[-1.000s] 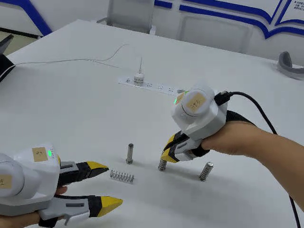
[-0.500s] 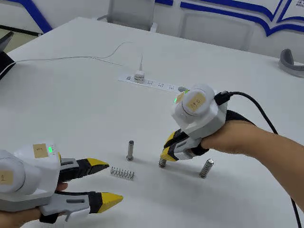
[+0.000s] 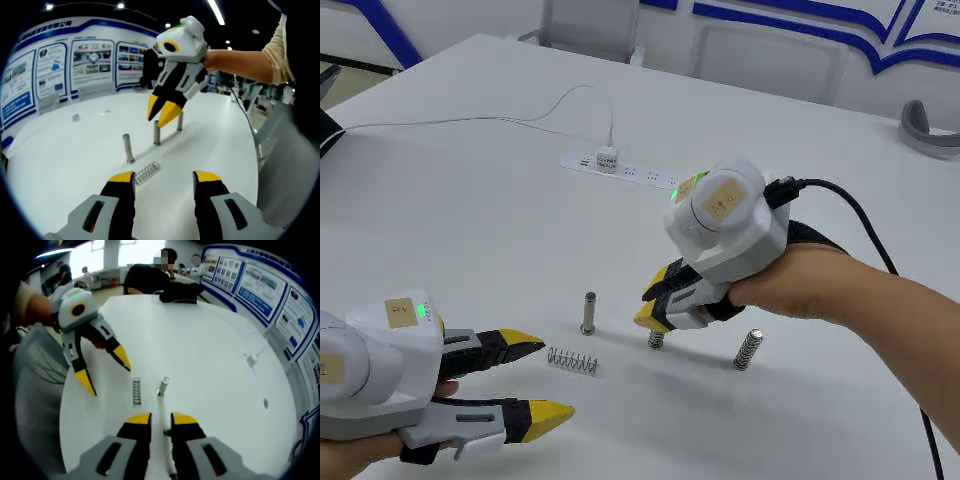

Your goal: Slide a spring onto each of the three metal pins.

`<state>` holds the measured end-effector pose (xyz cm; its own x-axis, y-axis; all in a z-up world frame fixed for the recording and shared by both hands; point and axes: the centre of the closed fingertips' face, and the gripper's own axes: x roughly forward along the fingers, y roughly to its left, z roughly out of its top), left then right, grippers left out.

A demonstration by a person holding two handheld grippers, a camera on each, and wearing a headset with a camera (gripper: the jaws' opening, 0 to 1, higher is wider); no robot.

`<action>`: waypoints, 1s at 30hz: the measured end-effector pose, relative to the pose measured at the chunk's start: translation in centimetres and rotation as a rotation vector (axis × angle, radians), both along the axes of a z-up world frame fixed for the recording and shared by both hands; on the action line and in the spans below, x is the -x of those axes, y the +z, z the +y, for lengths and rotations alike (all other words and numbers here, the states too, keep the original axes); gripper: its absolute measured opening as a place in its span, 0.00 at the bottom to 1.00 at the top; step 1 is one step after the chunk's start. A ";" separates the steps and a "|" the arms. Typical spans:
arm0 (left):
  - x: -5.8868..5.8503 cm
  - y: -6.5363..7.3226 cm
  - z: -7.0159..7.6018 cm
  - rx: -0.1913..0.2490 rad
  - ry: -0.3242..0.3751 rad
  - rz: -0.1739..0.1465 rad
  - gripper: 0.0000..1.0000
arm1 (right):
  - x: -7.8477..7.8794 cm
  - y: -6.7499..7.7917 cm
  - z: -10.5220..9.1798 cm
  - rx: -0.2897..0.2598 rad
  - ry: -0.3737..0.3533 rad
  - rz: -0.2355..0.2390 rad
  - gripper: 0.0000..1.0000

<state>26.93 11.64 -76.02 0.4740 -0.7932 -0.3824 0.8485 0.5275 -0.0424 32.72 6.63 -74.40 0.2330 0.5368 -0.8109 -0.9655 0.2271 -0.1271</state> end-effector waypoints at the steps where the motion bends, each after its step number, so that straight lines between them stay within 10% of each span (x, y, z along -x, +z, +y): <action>1: 0.0 0.0 0.0 -0.001 -0.001 -0.001 0.47 | 0.2 -0.2 0.2 0.003 0.005 0.003 0.16; 30: 0.1 -0.1 0.7 -0.008 0.012 0.004 0.46 | 2.5 -5.8 4.1 0.032 0.048 0.109 0.14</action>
<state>26.88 12.37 -76.08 0.4814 -0.7845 -0.3909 0.8422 0.5376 -0.0418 30.18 10.72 -80.22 0.1174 0.5190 -0.8467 -0.9836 0.1782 -0.0272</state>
